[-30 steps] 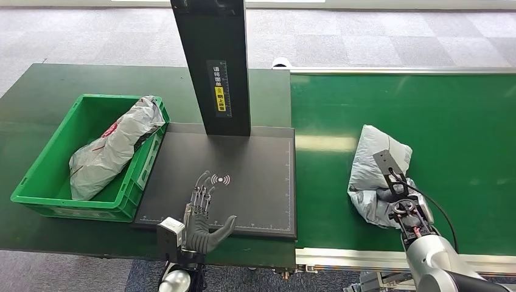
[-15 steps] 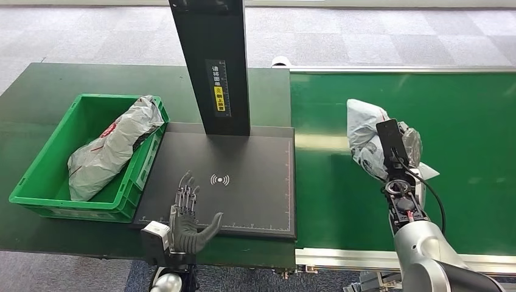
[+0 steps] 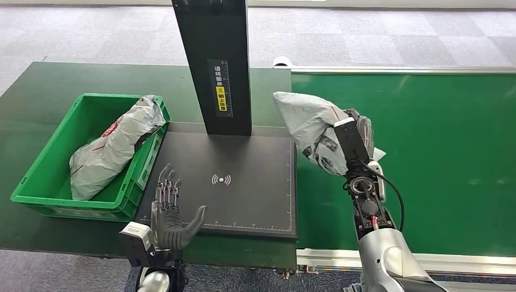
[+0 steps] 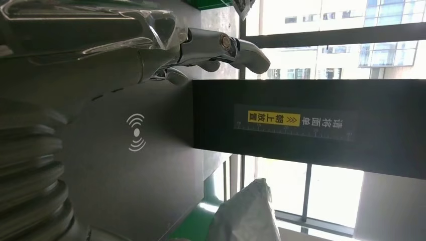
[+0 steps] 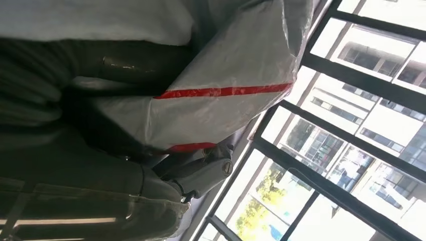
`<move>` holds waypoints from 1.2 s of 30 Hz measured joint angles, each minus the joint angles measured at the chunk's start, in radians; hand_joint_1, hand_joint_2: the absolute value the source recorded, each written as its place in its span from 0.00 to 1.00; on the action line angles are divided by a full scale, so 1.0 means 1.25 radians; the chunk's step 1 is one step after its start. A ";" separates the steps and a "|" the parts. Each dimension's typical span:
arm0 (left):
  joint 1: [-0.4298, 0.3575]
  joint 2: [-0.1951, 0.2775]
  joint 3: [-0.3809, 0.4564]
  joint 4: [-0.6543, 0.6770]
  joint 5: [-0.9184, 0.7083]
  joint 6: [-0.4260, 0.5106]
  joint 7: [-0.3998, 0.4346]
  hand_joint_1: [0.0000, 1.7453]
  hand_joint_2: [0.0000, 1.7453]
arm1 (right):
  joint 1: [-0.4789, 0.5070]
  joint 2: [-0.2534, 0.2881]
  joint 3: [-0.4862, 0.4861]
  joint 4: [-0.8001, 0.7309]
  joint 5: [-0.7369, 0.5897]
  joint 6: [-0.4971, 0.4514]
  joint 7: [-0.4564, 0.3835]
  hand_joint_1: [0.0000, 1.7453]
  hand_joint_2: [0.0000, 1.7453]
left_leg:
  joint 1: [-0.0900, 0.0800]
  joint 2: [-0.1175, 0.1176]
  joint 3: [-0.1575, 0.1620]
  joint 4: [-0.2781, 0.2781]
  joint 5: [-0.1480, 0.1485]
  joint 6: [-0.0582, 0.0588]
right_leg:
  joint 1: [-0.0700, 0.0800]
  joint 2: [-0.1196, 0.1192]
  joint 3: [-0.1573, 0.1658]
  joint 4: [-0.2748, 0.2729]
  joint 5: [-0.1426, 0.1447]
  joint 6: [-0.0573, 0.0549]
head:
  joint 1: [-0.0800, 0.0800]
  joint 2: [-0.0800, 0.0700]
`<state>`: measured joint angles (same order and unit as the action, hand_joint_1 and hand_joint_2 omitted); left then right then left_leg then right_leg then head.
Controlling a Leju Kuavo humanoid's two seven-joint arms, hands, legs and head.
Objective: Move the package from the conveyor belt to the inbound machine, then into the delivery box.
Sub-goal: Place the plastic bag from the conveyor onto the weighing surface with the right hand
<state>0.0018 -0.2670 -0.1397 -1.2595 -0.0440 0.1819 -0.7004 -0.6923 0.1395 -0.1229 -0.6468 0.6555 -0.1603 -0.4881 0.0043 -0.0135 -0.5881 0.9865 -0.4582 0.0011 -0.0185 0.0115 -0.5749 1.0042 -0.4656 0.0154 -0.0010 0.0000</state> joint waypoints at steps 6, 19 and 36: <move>-0.013 -0.001 0.008 -0.006 -0.005 -0.007 0.000 0.00 1.00 | 0.051 0.087 0.111 0.013 0.023 0.089 0.050 1.00 1.00 | 0.002 0.002 0.001 0.000 0.000 -0.001 | 0.003 0.003 -0.001 0.000 0.000 -0.001 | 0.000 0.000; -0.046 -0.009 0.012 0.024 -0.006 0.003 0.000 0.00 1.00 | 0.098 0.175 0.472 0.088 -0.232 0.084 0.086 0.67 1.00 | 0.004 0.002 0.000 0.000 -0.001 -0.003 | 0.004 0.002 -0.001 0.000 -0.001 -0.002 | 0.000 0.000; -0.038 -0.009 0.016 0.028 -0.006 0.010 0.000 0.00 1.00 | 0.076 0.171 0.499 0.103 -0.269 0.022 0.000 0.00 1.00 | 0.004 0.002 0.001 0.000 -0.001 -0.003 | 0.004 0.002 -0.001 0.000 -0.001 -0.002 | 0.000 0.000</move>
<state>-0.0460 -0.2785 -0.1192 -1.2250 -0.0510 0.1943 -0.7004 -0.5969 0.3531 0.5006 -0.5177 0.3199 -0.1330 -0.4877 0.0095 -0.0111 -0.5874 0.9862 -0.4594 -0.0021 -0.0135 0.0145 -0.5761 1.0041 -0.4670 0.0126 -0.0008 0.0000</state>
